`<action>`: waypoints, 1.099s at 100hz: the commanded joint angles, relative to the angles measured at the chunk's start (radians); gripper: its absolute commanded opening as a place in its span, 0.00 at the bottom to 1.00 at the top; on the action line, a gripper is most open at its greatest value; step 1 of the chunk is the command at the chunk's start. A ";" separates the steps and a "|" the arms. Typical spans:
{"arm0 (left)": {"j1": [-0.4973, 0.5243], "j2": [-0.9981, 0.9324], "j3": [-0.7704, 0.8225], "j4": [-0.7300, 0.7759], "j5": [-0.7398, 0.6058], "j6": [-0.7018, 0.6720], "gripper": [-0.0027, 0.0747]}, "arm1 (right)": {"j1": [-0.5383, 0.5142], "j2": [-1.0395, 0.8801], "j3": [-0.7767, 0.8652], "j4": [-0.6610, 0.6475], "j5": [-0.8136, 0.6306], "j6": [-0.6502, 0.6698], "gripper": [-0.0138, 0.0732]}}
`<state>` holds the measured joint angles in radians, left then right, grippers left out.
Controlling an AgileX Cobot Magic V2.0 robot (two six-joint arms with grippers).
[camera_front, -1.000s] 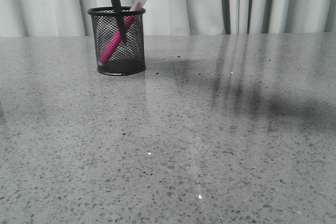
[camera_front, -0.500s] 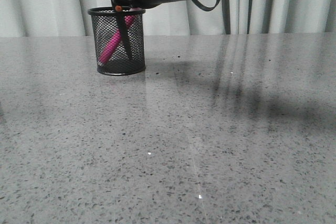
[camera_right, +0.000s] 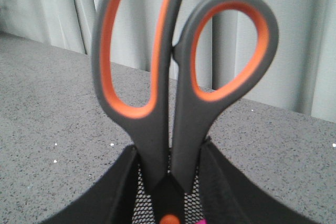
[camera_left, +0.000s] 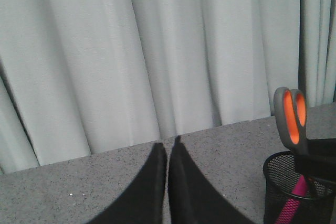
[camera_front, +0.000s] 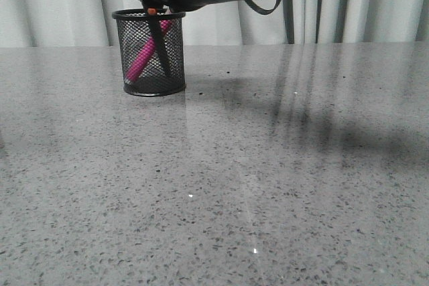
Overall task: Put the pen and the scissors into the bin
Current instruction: 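Lower the scissors blades-first into the cup and open the right gripper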
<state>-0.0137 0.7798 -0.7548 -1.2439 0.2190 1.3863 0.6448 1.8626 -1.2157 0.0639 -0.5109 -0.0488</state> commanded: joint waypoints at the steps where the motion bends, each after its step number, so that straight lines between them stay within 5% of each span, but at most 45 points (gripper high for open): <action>1: -0.009 -0.007 -0.029 -0.020 -0.022 -0.001 0.01 | -0.001 -0.054 -0.026 -0.004 -0.057 0.001 0.42; 41: -0.009 -0.007 -0.029 -0.020 -0.022 -0.001 0.01 | -0.001 -0.054 -0.026 -0.006 -0.048 0.001 0.54; 80: -0.009 -0.007 -0.029 -0.020 -0.022 -0.001 0.01 | -0.001 -0.108 -0.026 -0.006 -0.065 0.001 0.53; 92: -0.009 -0.007 -0.029 -0.020 -0.022 -0.001 0.01 | -0.005 -0.180 -0.026 -0.006 -0.057 -0.034 0.43; 110: -0.009 -0.007 -0.029 -0.015 -0.022 -0.001 0.01 | -0.050 -0.345 -0.023 -0.006 0.087 -0.121 0.08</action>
<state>-0.0137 0.7798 -0.7548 -1.2439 0.2190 1.3863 0.6266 1.6531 -1.2157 0.0639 -0.4265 -0.1226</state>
